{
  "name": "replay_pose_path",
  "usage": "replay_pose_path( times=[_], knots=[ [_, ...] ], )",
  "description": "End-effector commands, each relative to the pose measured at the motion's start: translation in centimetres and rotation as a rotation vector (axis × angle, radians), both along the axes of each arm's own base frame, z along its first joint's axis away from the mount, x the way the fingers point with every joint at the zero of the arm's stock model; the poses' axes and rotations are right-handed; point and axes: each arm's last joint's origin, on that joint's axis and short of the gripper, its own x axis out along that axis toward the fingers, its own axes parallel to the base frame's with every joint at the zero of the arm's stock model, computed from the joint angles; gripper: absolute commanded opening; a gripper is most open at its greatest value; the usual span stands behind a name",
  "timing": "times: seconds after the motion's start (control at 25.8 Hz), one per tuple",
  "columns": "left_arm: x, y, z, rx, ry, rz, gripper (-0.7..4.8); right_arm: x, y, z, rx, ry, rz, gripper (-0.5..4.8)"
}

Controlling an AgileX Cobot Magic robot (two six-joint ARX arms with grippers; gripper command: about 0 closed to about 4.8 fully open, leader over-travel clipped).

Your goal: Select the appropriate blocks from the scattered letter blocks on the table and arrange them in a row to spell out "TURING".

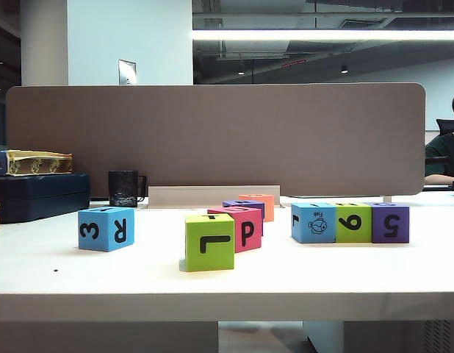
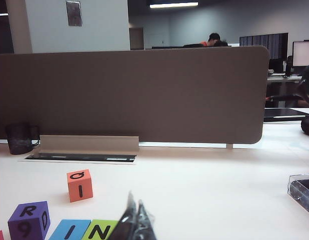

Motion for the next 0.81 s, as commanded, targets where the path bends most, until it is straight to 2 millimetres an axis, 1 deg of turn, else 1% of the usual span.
replay_pose_path(
  times=[0.04,0.27,0.58,0.81],
  knots=[
    [0.0,0.0,0.0,-0.005,0.002,-0.007,-0.03,-0.4,0.0,1.0,0.030,-0.042,0.009,-0.01],
    [0.0,-0.1,0.1,-0.025,0.001,-0.015,-0.03,-0.8,0.0,1.9,0.047,-0.055,0.014,-0.01],
    [0.0,-0.1,0.1,-0.025,0.001,-0.015,-0.04,-1.3,0.0,2.4,0.047,0.062,0.014,-0.01],
    [0.0,-0.1,0.1,-0.025,0.001,-0.015,-0.04,-2.0,0.0,3.1,0.048,0.153,0.012,-0.01]
  ],
)
